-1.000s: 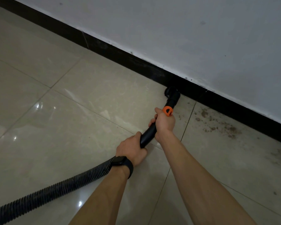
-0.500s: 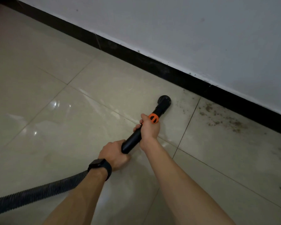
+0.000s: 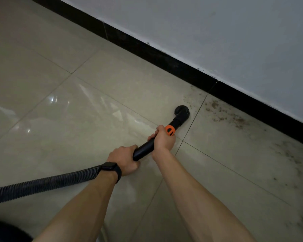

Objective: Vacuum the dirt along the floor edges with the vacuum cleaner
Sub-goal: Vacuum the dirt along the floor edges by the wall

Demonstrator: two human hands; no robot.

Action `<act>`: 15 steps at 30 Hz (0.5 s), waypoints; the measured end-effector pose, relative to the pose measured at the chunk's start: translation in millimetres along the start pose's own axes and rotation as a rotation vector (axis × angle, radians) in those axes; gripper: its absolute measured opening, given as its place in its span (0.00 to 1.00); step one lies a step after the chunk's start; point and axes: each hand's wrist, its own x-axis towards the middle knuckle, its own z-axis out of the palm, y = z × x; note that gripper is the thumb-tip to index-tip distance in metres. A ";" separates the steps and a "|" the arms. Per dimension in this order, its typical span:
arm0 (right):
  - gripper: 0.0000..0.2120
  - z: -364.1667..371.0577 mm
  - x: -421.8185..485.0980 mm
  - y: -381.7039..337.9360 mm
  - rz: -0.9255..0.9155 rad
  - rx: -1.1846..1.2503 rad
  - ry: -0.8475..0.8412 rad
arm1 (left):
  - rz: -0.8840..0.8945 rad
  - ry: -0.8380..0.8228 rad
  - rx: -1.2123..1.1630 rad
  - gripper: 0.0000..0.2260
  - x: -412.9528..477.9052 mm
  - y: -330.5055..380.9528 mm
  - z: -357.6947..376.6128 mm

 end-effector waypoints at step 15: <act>0.05 -20.1 17.6 -31.4 0.000 0.031 -0.040 | 0.102 0.037 0.050 0.13 17.2 31.1 16.7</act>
